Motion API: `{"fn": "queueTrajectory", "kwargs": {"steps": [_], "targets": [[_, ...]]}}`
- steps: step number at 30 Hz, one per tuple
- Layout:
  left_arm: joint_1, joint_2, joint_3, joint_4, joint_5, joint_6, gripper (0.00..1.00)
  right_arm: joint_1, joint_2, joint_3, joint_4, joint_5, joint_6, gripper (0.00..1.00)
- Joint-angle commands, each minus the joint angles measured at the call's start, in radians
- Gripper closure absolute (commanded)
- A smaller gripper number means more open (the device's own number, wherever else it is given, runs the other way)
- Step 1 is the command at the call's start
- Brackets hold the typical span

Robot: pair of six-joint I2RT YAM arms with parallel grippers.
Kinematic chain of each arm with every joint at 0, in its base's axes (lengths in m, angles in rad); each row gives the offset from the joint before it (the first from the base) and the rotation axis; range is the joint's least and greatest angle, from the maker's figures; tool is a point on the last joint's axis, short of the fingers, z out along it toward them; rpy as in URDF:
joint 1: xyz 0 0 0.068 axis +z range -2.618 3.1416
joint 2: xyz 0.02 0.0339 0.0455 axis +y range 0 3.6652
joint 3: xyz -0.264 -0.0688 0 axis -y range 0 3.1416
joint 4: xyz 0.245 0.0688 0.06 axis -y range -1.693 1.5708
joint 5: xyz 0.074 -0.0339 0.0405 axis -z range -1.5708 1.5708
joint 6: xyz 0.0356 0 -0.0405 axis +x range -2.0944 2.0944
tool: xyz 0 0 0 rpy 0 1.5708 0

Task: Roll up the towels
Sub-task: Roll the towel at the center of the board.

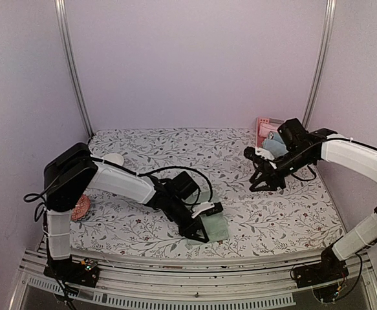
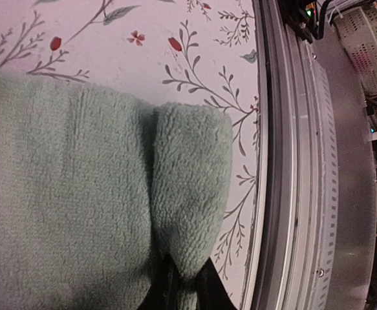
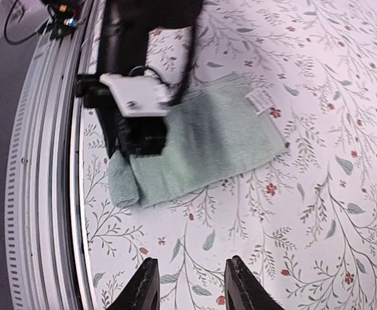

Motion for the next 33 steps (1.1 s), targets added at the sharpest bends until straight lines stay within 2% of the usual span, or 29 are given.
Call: {"fn": "queueTrajectory", "kwargs": {"steps": [1, 8, 14, 22, 33], "targets": [[0.031, 0.118, -0.022, -0.066, 0.103, -0.115, 0.9, 0.182, -0.041, -0.157, 0.173, 0.143, -0.076, 0.66], [0.06, 0.133, -0.046, -0.003, 0.166, -0.199, 0.9, 0.399, -0.024, -0.234, 0.298, 0.294, -0.049, 0.6], [0.069, 0.138, -0.054, 0.027, 0.166, -0.238, 0.9, 0.484, 0.081, -0.205, 0.364, 0.335, -0.041, 0.57], [0.071, 0.145, -0.044, 0.021, 0.158, -0.267, 0.89, 0.515, 0.241, -0.156, 0.388, 0.271, -0.026, 0.57], [0.071, 0.158, -0.04, 0.03, 0.148, -0.283, 0.89, 0.548, 0.264, -0.131, 0.398, 0.27, -0.014, 0.56]]}}
